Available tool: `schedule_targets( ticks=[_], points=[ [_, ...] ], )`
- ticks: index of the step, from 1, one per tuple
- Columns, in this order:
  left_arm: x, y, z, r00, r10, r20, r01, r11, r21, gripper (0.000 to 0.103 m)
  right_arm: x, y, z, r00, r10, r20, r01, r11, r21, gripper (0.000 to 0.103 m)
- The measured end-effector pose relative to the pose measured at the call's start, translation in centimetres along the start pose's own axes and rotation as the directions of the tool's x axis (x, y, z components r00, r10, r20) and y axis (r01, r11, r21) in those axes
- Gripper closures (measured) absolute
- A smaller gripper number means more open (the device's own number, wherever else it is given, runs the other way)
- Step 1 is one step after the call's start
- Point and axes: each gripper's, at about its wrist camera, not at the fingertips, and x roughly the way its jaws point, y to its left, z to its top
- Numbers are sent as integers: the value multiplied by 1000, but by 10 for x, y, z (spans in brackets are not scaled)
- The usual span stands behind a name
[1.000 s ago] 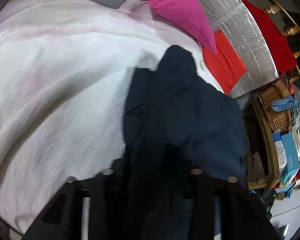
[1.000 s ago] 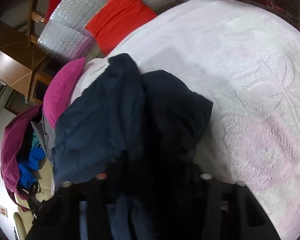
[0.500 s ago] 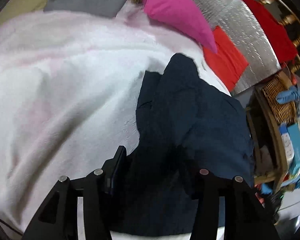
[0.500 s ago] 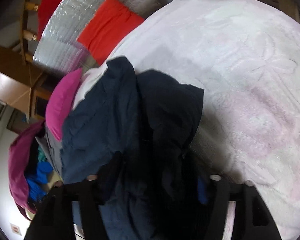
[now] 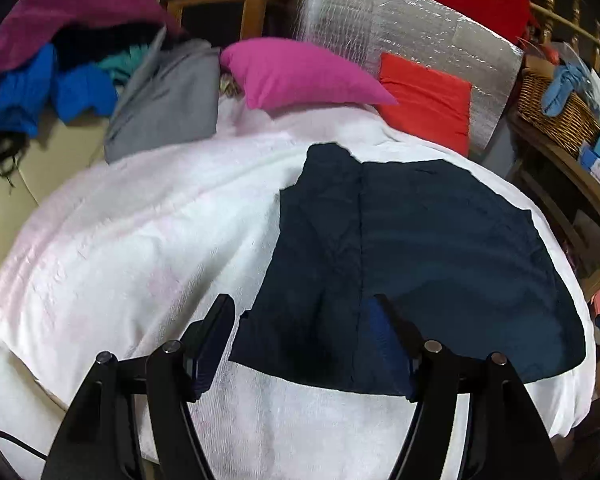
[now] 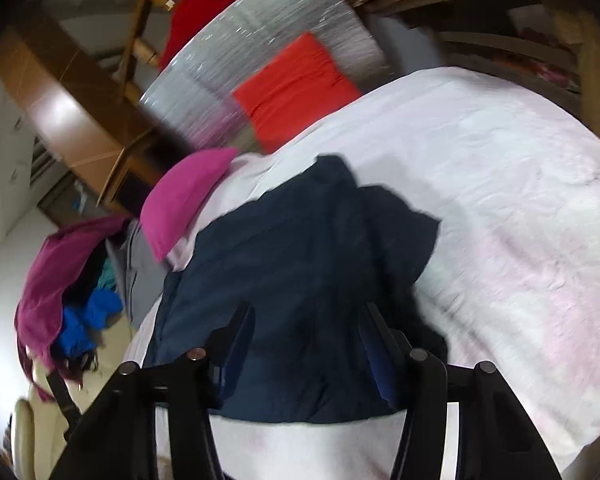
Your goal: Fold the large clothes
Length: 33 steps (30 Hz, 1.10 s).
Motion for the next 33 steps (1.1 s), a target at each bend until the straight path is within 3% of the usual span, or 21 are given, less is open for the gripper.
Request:
schedule_targets(
  ticks=[5,9,14,20,23,27,29,33],
  points=[
    [-13,-12,-4,998,41,41,-42,999,34,31,23,10,-24,997,-30,-75,26,998,-48,48],
    [-11,-19,-4,995,88,45,-90,994,57,31,60,-1,-37,976,-146,-161,139,989,-53,54],
    [-15,-24,-3,991,121,62,-125,990,72,31,78,11,-38,964,-219,-152,197,969,-146,54],
    [-37,-36,-3,985,137,101,-147,984,104,31,70,14,-37,962,-227,-153,207,969,-133,54],
    [-53,-44,-4,982,144,119,-157,981,117,30,57,22,-36,964,-231,-130,213,967,-140,51],
    [-74,-54,-6,978,149,148,-169,977,130,26,27,39,-34,972,-227,-60,215,962,-168,38],
    [-88,-60,-7,973,155,173,-180,974,140,21,12,51,-31,974,-225,-22,217,958,-190,35],
    [-116,-71,-7,959,173,223,-210,966,154,18,-20,74,-32,977,-208,48,214,952,-221,29]
  ],
)
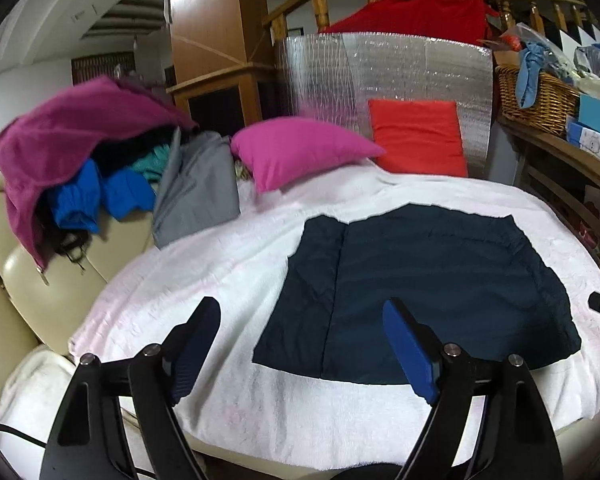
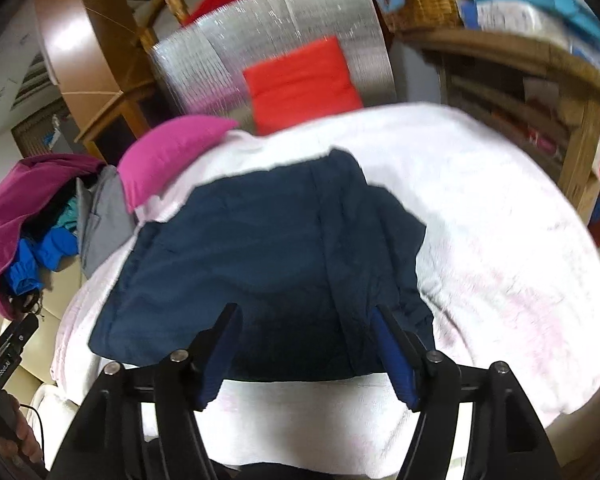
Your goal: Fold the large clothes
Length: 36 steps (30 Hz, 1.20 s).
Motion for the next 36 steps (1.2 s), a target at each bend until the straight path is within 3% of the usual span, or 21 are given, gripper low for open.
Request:
schedule_targets(
  ticks=[7,12,21,27,36],
  points=[
    [-40,-4,12,999,37,27,-37,999,13,10,-59,21,2,992,-33,120,37,999,-35,15],
    [-73,-5,16,998,15,56,-15,1000,4,8,-107,34,-3,974,-47,220,58,997,-47,4],
    [-131,-3,22,998,31,62,-29,999,-38,8,-178,52,-24,946,-56,320,90,992,-93,0],
    [-181,-6,20,978,97,183,-106,993,41,8,-225,56,-40,919,-57,389,97,992,-83,0],
    [-221,-1,26,950,115,289,-127,992,24,5,-252,82,-58,917,-67,393,136,980,-148,0]
  ],
)
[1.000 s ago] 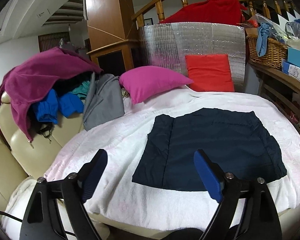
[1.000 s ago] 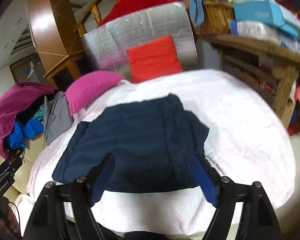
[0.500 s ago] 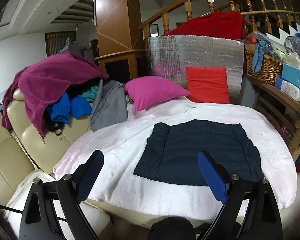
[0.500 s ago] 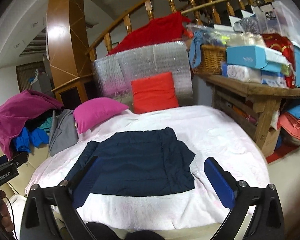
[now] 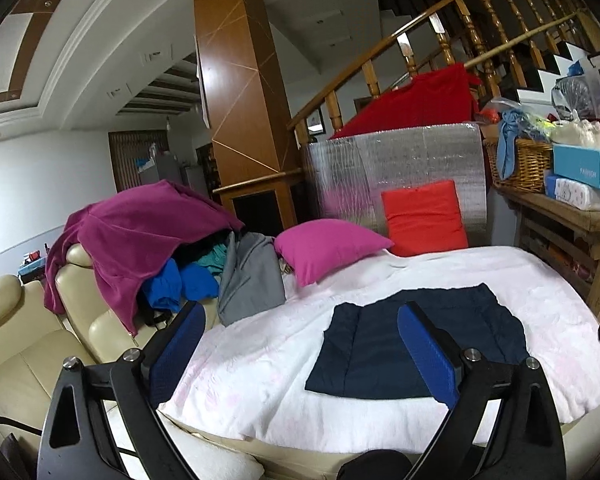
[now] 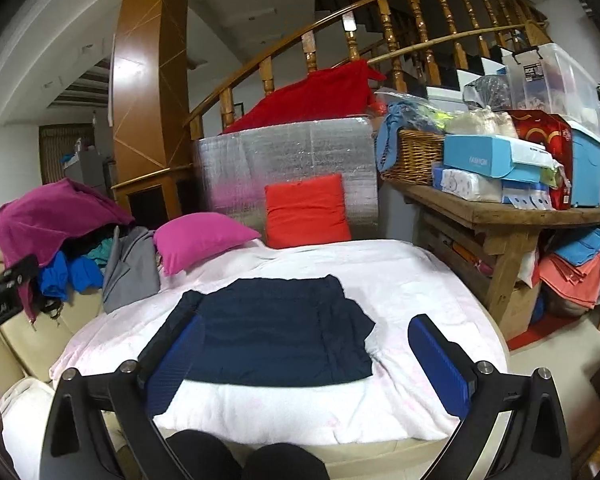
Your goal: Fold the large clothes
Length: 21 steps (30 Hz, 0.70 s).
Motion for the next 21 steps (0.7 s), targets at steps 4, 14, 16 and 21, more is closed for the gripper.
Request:
schedule_targets(
  ticks=[4,14,16,21],
  points=[
    [-4,2,1,1000,18,17,-17,1000,-9,3,-4,9,-1,1000,2,0,-2,1000,-23,0],
    [-3,3,0,1000,12,7,-12,1000,-13,3,4,19,-5,999,21,-30,-22,999,-42,0],
    [-3,4,-1,1000,8,5,-8,1000,-16,3,4,18,-5,999,22,-30,-23,999,-42,0],
    [-1,5,-2,1000,3,-6,-3,1000,-18,3,4,18,-4,999,21,-30,-22,999,-40,0]
  ],
)
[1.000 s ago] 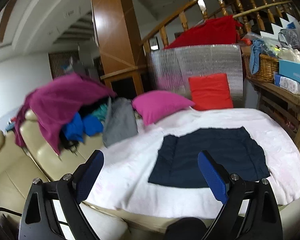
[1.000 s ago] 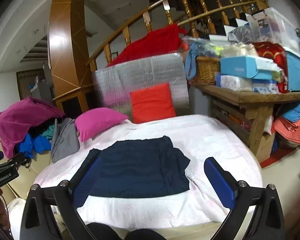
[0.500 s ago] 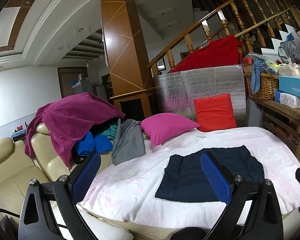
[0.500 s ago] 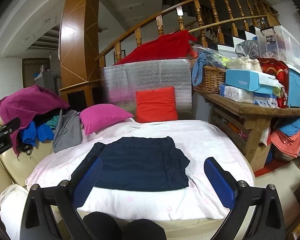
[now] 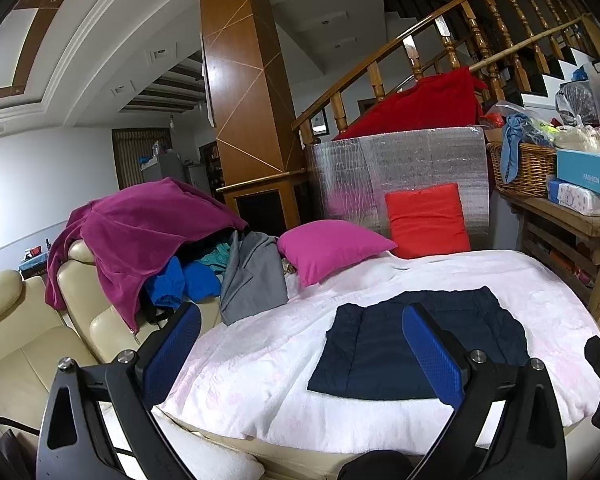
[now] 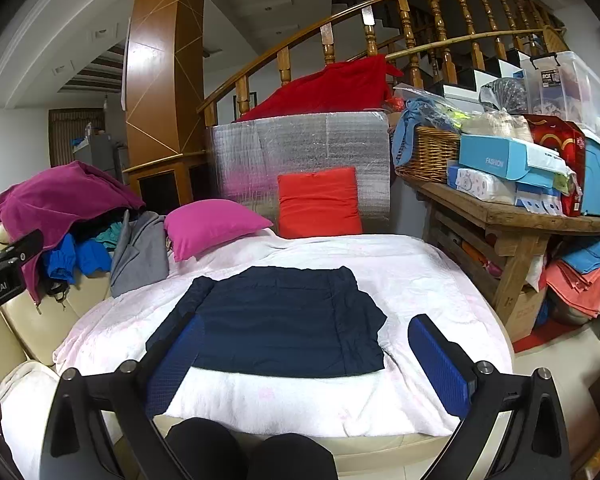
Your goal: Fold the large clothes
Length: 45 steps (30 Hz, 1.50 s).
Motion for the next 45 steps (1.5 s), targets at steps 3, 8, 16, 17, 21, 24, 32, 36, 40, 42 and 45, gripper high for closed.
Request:
schedule_targets(
  ticks=[3,8,16,17,21,24,32,36,40,42,45],
  points=[
    [0,1,0,1000,0,2,0,1000,-3,2,0,0,0,1000,0,0,0,1000,2,0],
    [0,1,-1,1000,2,1,-2,1000,-7,2,0,1,-1,1000,1,-2,-1,1000,1,0],
    [1,0,-4,1000,3,-7,-3,1000,-7,2,0,1,-2,1000,1,-5,-1,1000,7,0],
    [1,0,-4,1000,3,-7,-3,1000,-7,2,0,1,-2,1000,2,-5,-2,1000,8,0],
    [2,0,-4,1000,3,-12,-3,1000,-8,2,0,1,-2,1000,1,-8,-1,1000,7,0],
    [3,1,-4,1000,4,-16,-4,1000,-11,2,0,1,-2,1000,3,-10,-3,1000,6,0],
    [6,2,-6,1000,9,-18,-9,1000,-15,2,0,1,1,1000,2,1,-2,1000,3,0],
    [10,3,-5,1000,14,-18,-14,1000,-19,2,3,1,9,1000,-3,16,3,1000,-2,0],
    [16,4,-3,1000,3,-21,-3,1000,-31,2,8,1,20,1000,-9,27,9,1000,9,0],
    [22,5,-4,999,-8,-31,7,1000,-27,2,15,1,26,1000,-9,21,9,1000,12,0],
    [37,6,-6,999,-13,-38,12,1000,-28,2,32,-1,33,1000,-7,-1,7,1000,15,0]
  ],
)
